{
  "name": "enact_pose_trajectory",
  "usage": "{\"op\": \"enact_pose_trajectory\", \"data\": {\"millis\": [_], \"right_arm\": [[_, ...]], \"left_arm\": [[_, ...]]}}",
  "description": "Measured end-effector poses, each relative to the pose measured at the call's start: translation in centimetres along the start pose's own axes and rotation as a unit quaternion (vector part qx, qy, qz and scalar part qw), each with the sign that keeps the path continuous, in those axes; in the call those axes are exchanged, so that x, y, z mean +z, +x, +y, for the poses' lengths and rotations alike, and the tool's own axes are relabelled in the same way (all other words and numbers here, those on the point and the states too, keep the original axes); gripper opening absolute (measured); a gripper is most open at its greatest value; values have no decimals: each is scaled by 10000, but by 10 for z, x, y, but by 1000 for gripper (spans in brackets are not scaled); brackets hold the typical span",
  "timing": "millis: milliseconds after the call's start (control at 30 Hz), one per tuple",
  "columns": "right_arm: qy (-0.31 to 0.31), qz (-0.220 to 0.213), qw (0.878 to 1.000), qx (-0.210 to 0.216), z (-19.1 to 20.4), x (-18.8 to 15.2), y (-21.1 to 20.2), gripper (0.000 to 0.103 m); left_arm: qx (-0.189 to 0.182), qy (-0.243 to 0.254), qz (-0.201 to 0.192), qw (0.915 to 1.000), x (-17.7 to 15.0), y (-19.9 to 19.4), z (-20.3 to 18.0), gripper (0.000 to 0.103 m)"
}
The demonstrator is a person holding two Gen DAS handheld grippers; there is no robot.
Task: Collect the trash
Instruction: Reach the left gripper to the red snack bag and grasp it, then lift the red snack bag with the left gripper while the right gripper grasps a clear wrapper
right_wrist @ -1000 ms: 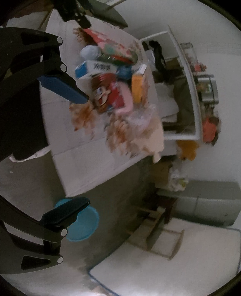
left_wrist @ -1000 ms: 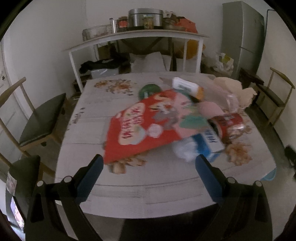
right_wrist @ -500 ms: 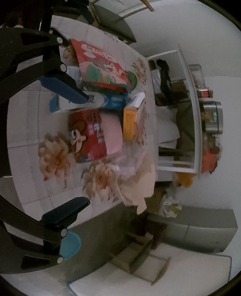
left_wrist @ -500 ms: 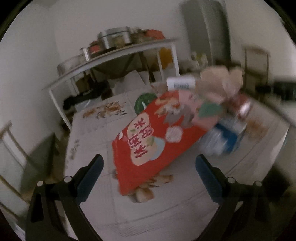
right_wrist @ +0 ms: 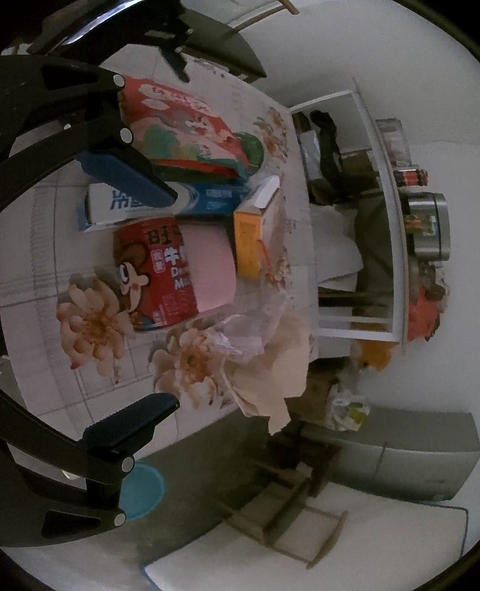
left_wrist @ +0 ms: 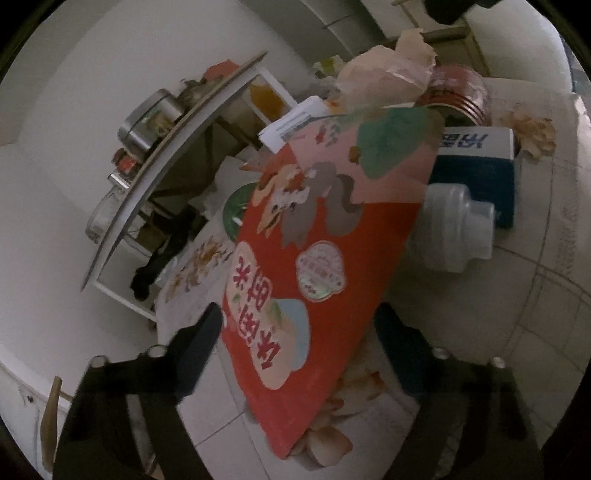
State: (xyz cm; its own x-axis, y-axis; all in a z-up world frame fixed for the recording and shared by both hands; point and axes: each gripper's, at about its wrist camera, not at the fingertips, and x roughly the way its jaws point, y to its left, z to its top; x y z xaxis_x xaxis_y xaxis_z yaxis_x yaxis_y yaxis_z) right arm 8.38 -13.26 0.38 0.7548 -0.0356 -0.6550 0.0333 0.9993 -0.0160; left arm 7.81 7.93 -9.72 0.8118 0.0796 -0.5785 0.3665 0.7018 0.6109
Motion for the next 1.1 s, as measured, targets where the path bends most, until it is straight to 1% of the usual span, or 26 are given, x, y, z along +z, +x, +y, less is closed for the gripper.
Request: {"op": "enact_pose_trajectory", "data": {"millis": [33,100,133,167,200,300,400,500,567,633,733,833,933,1000,1100], "right_arm": [[22,16,10000,15,-1,1,1,96],[71,67,9999,69,-1,2,4,96],[93,100,9998,110,-2,2,6,96],[113,124,9997,159,-1,2,7,96],[140,146,9996,221,-1,3,7,96],[222,162,9989,382,-2,5,8,96],[228,98,9986,460,-4,7,6,96],[178,-38,9985,516,-6,15,2,94],[201,-153,9980,580,-11,23,-1,92],[291,-279,9973,618,-18,30,-5,87],[391,-333,9963,690,-28,38,-7,81],[463,-350,9960,675,-38,41,-6,77],[532,-342,9952,747,-47,46,-3,76],[601,-299,9941,854,-52,50,2,75],[741,-100,9911,1103,-59,61,19,69]], "left_arm": [[-51,-1,5,10000,0,0,1,67],[-162,-30,14,9999,2,1,3,53],[-194,-34,12,9998,5,0,3,49],[-180,-36,17,9998,5,1,4,41],[-149,-36,0,9999,6,-2,2,37],[-189,-121,-58,9997,7,-5,3,19],[-140,-148,-133,9997,6,-15,-1,8],[-64,-234,-234,9994,6,-25,1,2],[12,-327,-279,9991,5,-32,3,1],[70,-433,-295,9986,4,-37,8,1],[108,-749,-303,9967,3,-46,19,0],[25,-1179,-316,9925,1,-54,33,0],[-248,-1691,-349,9847,0,-60,50,0],[-553,-2167,-430,9737,0,-65,65,0],[-772,-2583,-515,9616,0,-69,80,0]]}}
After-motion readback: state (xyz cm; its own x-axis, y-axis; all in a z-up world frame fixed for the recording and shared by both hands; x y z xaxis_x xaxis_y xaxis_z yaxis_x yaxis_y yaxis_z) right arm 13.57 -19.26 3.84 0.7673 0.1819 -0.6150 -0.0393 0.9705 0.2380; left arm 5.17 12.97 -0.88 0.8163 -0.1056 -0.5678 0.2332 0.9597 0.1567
